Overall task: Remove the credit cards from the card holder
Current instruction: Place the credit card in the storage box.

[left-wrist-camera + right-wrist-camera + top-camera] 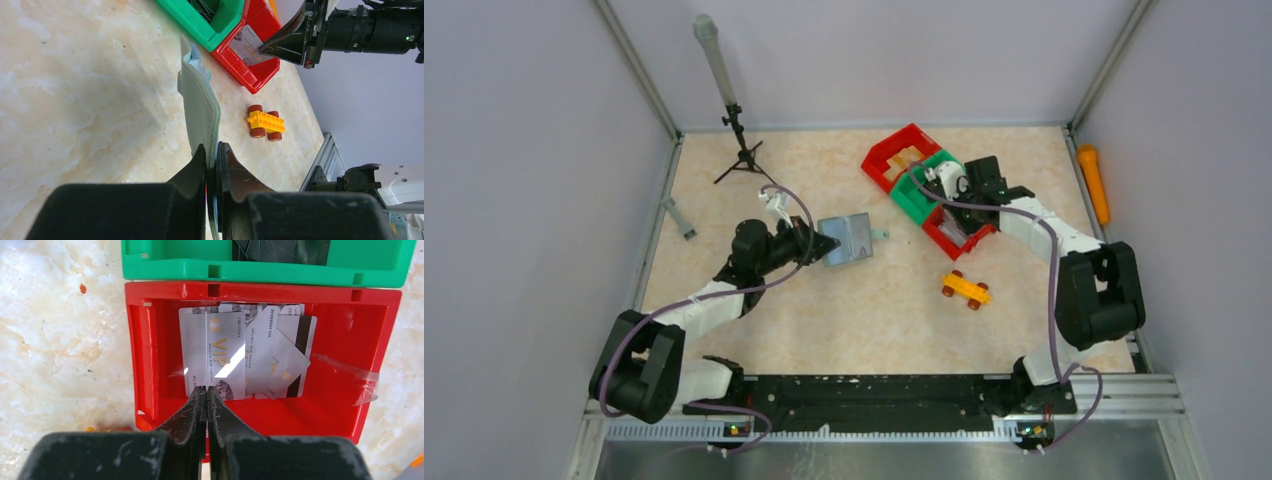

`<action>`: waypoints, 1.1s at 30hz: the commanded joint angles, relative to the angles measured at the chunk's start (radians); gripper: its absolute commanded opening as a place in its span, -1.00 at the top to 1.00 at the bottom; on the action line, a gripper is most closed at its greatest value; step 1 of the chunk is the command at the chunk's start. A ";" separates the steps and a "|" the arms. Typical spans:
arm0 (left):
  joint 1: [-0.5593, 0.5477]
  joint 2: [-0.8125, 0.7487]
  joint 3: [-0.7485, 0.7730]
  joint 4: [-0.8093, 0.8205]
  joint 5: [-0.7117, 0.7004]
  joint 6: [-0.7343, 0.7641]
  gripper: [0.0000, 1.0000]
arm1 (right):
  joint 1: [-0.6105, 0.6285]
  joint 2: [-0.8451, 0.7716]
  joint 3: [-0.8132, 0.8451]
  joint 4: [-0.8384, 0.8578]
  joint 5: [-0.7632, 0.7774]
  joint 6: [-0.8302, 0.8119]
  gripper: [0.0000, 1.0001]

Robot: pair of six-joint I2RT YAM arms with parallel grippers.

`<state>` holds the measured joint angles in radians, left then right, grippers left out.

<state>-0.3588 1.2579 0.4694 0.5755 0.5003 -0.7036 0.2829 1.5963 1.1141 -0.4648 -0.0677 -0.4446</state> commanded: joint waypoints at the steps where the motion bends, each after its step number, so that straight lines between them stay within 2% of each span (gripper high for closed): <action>1: -0.001 -0.009 0.038 0.067 0.015 0.016 1.00 | -0.018 0.058 0.064 0.031 -0.045 -0.011 1.00; 2: -0.001 -0.008 0.038 0.067 0.015 0.015 1.00 | -0.023 0.076 0.074 0.026 -0.040 -0.012 1.00; 3: -0.001 -0.009 0.038 0.067 0.015 0.015 1.00 | -0.025 0.087 0.084 0.024 -0.032 -0.009 0.90; 4: -0.002 -0.008 0.039 0.067 0.014 0.015 1.00 | -0.027 0.094 0.088 0.027 -0.016 -0.008 0.72; 5: -0.002 -0.009 0.040 0.067 0.015 0.016 1.00 | -0.027 0.097 0.090 0.034 0.005 -0.008 0.38; 6: -0.001 -0.008 0.040 0.066 0.015 0.017 1.00 | -0.027 0.097 0.084 0.046 0.034 -0.006 -0.14; 7: -0.002 -0.009 0.040 0.066 0.015 0.017 1.00 | -0.027 0.093 0.073 0.074 0.076 -0.001 -0.29; 16: -0.001 -0.005 0.043 0.067 0.023 0.016 1.00 | -0.025 0.039 0.028 0.223 0.268 0.073 -0.36; 24: -0.002 0.001 0.047 0.067 0.032 0.018 1.00 | -0.003 0.023 0.087 0.164 0.313 0.116 -0.32; 28: -0.002 -0.001 0.047 0.072 0.041 0.015 1.00 | 0.071 -0.058 0.102 0.166 0.300 0.155 -0.42; 33: -0.002 0.001 0.045 0.095 0.063 0.003 1.00 | 0.156 -0.082 0.148 0.136 0.303 0.420 -0.38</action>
<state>-0.3588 1.2591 0.4728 0.5755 0.5259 -0.7036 0.3813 1.5791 1.1793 -0.3271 0.2295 -0.2558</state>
